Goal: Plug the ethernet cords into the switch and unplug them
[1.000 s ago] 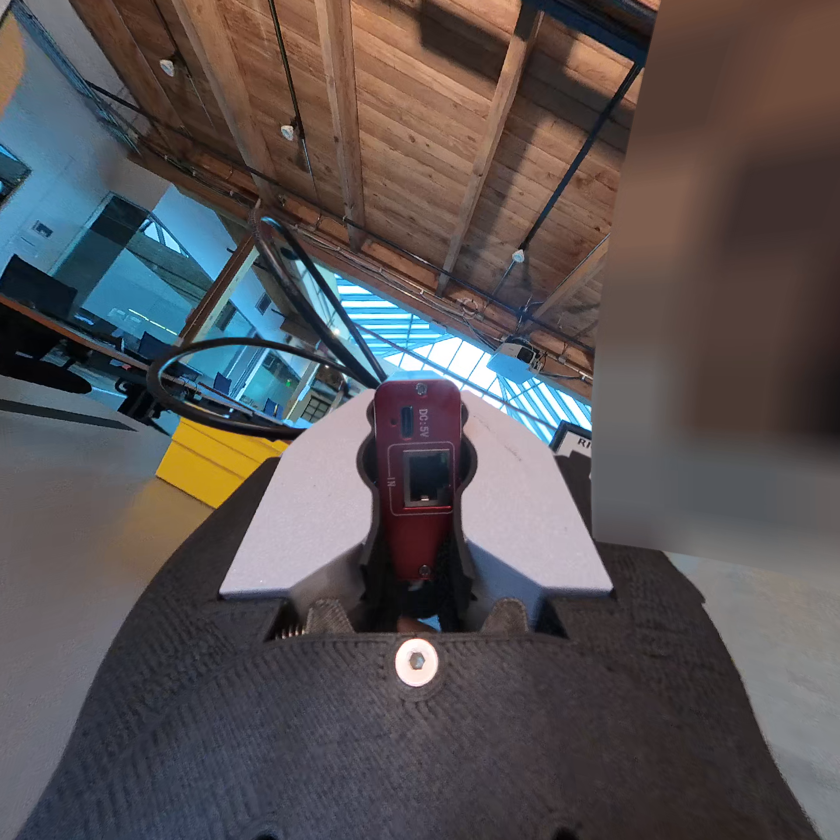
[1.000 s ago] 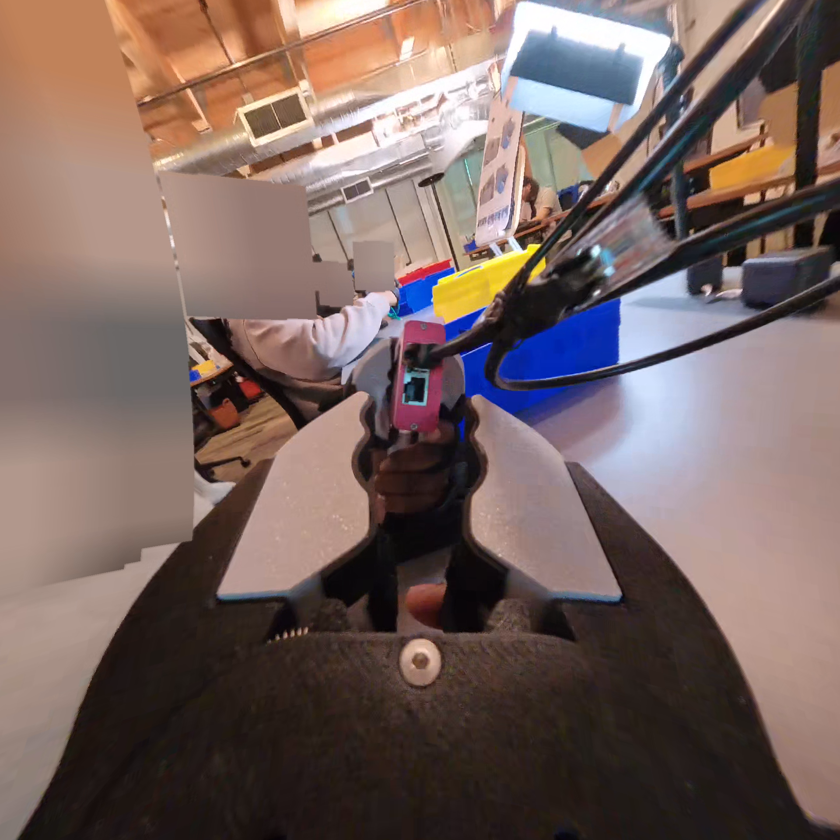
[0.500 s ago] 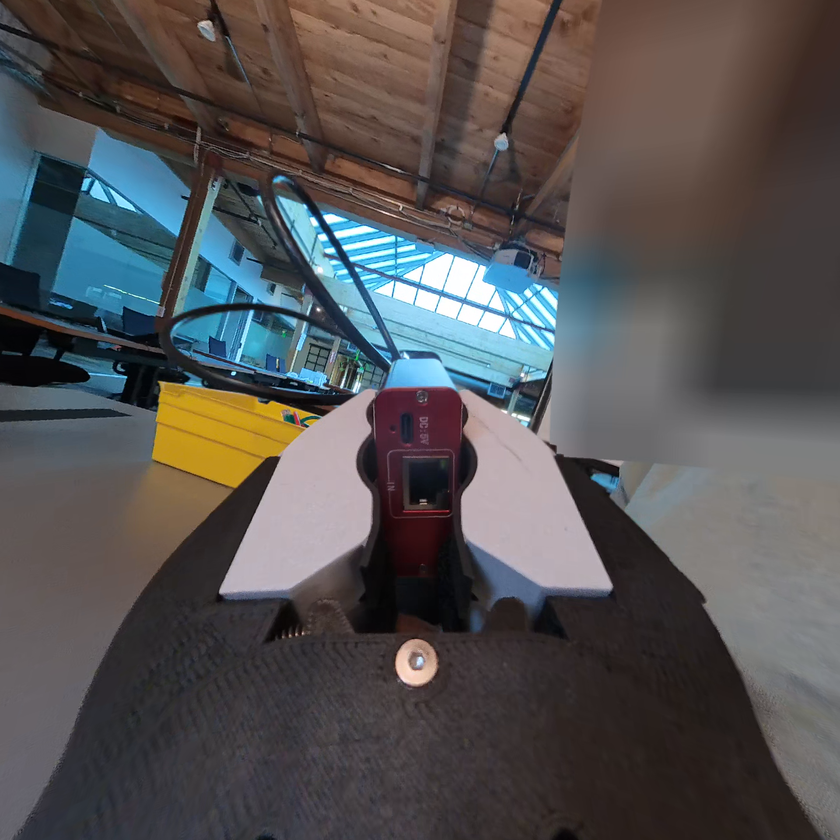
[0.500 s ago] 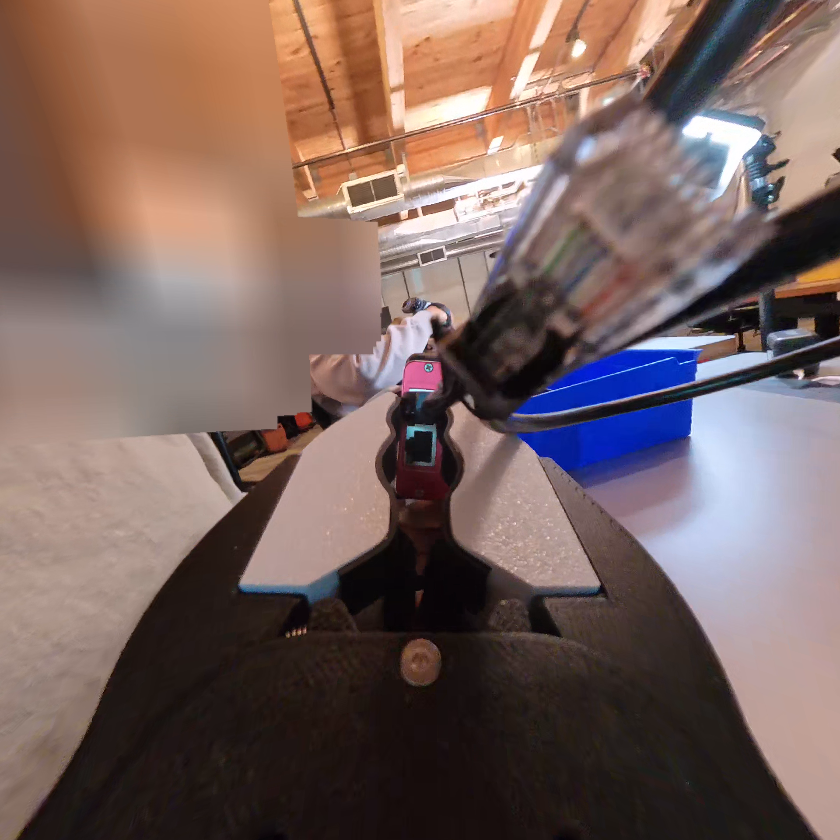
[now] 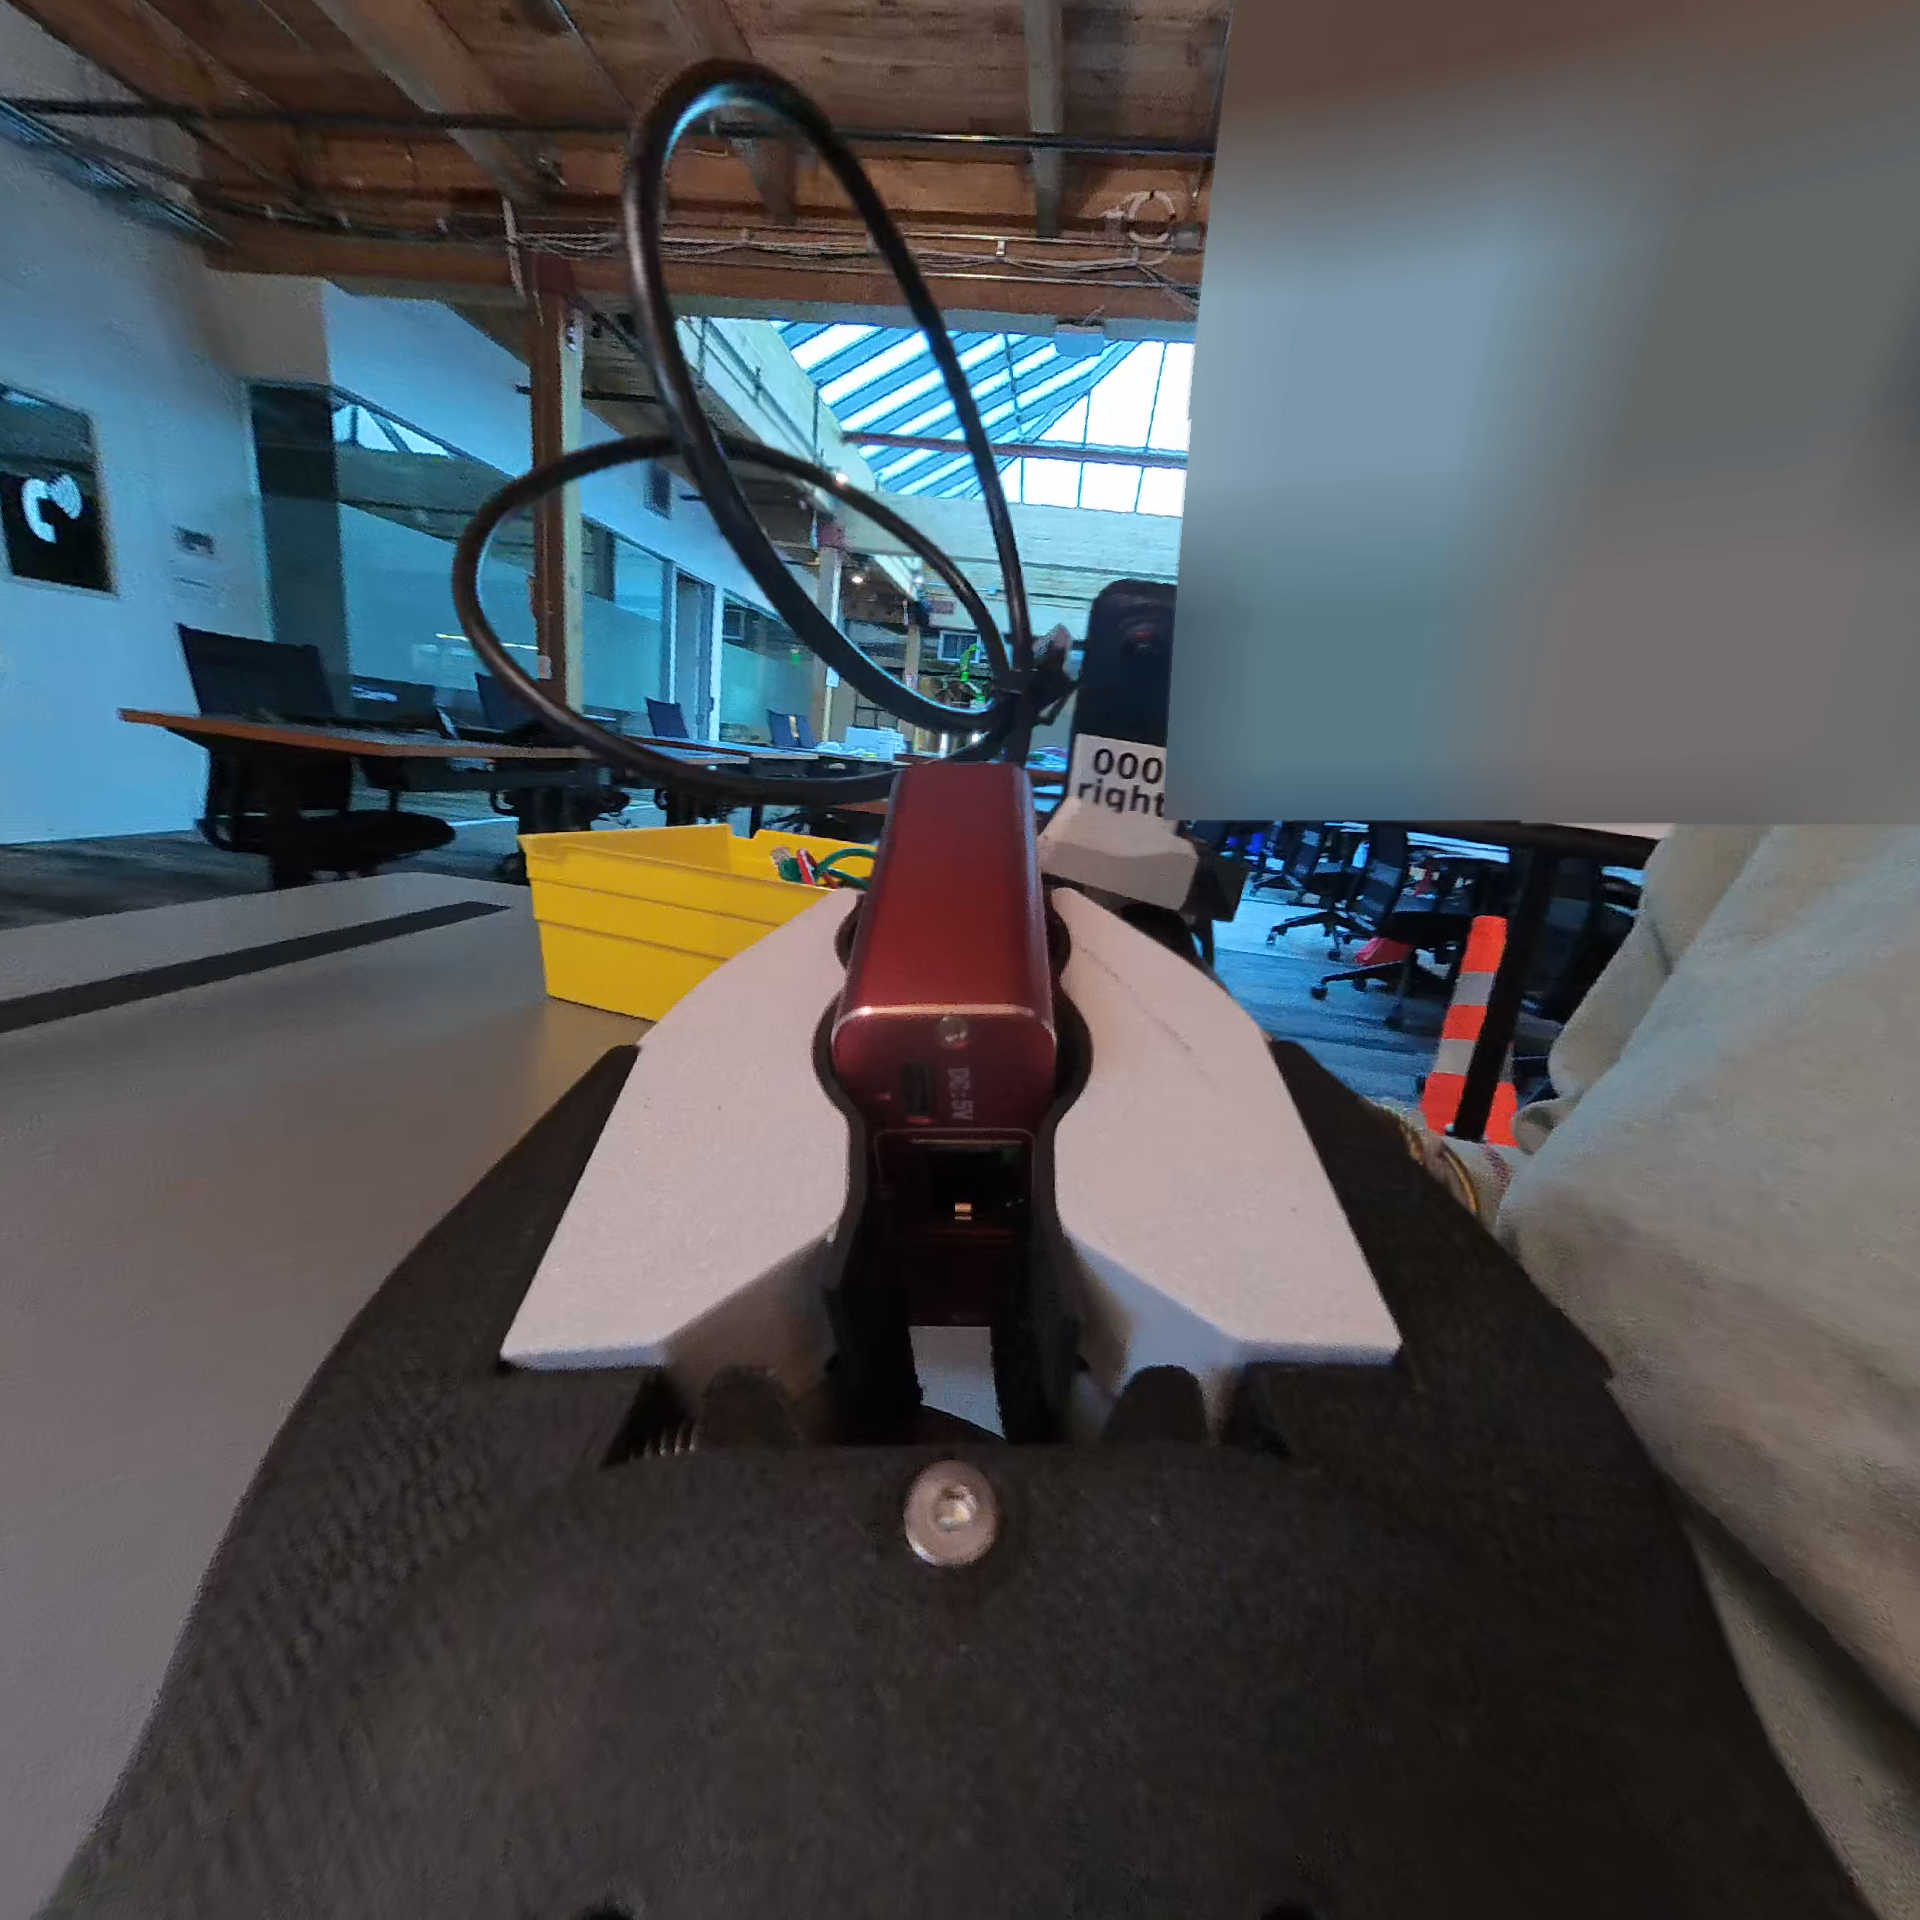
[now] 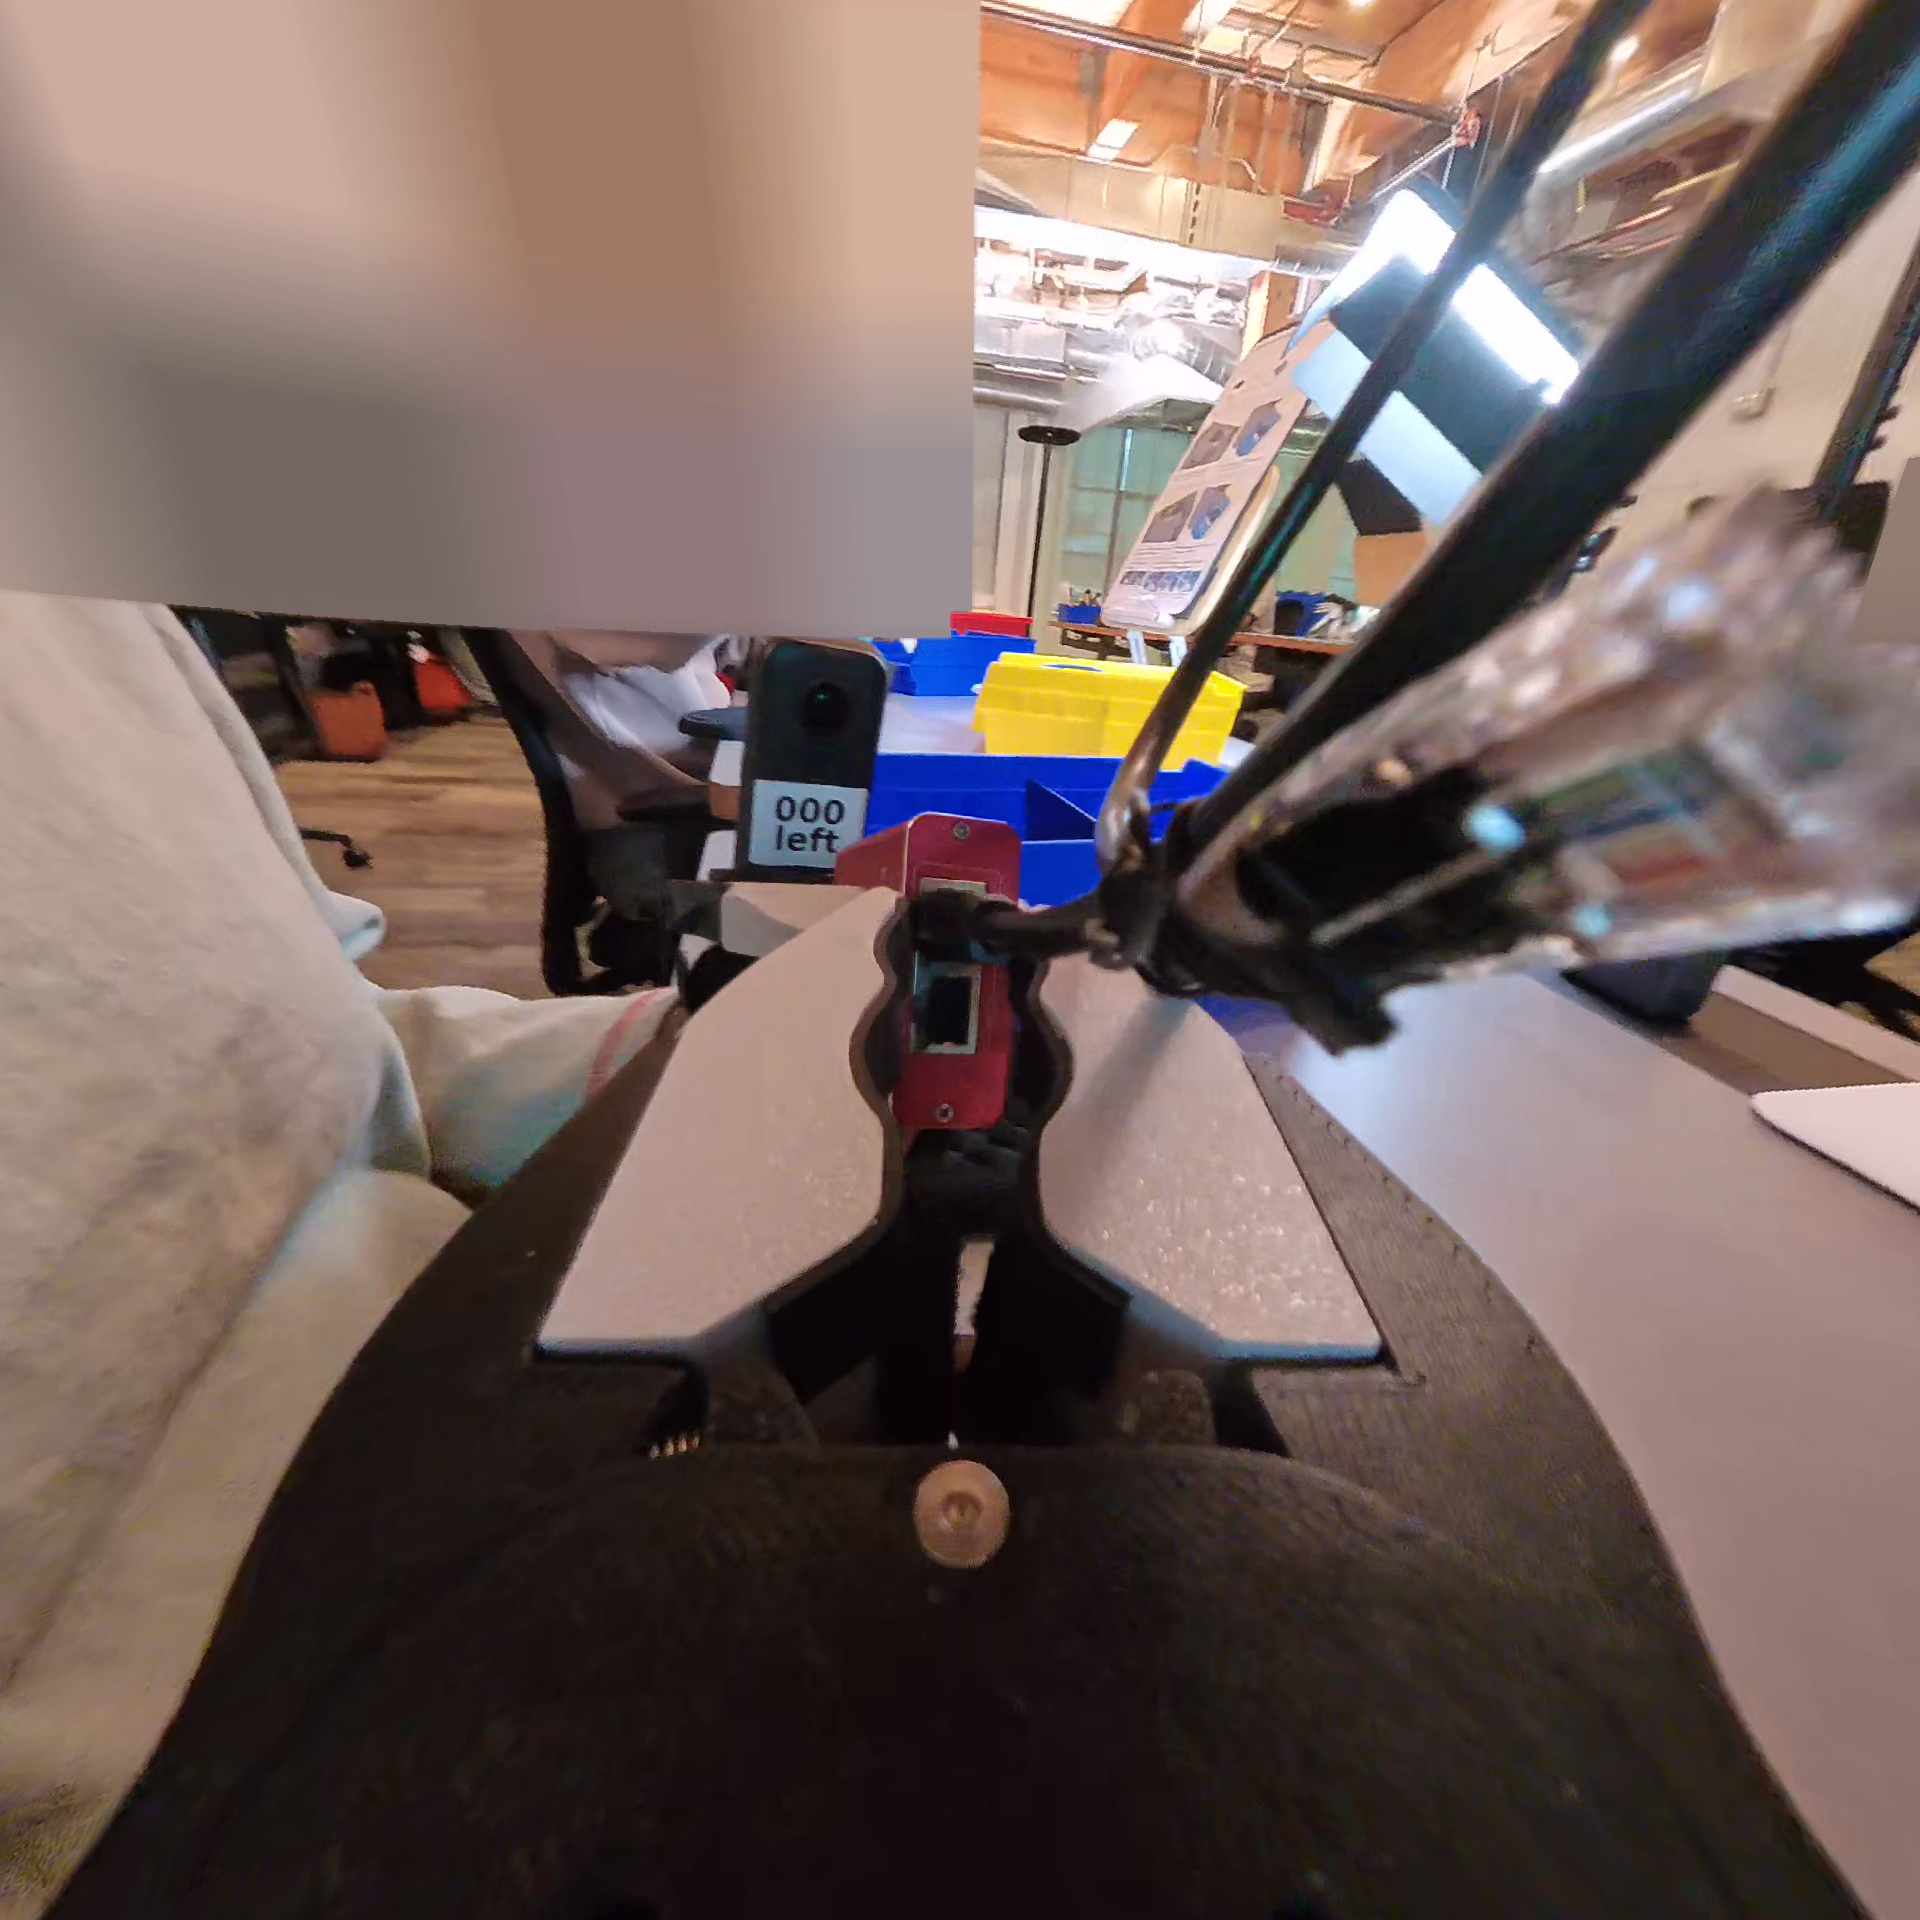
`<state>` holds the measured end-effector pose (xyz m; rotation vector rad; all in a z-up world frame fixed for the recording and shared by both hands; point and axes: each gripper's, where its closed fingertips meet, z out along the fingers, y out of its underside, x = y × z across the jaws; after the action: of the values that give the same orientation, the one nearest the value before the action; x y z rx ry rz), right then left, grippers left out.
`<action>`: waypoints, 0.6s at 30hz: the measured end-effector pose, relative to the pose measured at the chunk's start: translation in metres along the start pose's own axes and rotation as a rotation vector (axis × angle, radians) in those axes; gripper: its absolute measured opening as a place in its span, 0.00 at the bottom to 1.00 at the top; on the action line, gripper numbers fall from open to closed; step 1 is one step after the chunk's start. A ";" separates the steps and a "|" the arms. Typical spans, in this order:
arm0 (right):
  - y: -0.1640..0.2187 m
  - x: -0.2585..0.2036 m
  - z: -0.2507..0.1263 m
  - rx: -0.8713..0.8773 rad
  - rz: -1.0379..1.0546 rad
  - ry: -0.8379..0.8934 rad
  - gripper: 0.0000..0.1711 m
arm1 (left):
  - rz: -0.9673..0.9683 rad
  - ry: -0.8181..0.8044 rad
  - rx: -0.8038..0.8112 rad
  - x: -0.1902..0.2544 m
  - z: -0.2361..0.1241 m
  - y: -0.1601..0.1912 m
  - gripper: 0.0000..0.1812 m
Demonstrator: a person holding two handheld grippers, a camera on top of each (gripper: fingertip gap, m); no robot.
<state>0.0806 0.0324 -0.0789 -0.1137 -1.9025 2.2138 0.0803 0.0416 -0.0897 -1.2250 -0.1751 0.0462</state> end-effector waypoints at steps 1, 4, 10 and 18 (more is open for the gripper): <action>0.000 0.001 0.000 -0.002 -0.023 0.015 0.11 | 0.005 -0.005 -0.001 0.000 0.000 0.000 0.16; -0.007 -0.002 0.001 0.052 0.005 -0.001 0.10 | 0.022 0.011 0.015 0.004 0.001 -0.003 0.17; -0.014 -0.011 0.002 0.127 0.130 -0.123 0.08 | 0.002 0.092 0.050 0.015 -0.001 -0.009 0.16; -0.009 -0.002 0.002 0.078 0.163 -0.054 0.09 | 0.114 0.003 0.020 0.008 0.000 -0.005 0.17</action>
<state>0.0835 0.0309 -0.0703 -0.2052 -1.8935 2.4173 0.0877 0.0405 -0.0841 -1.2138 -0.1018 0.1449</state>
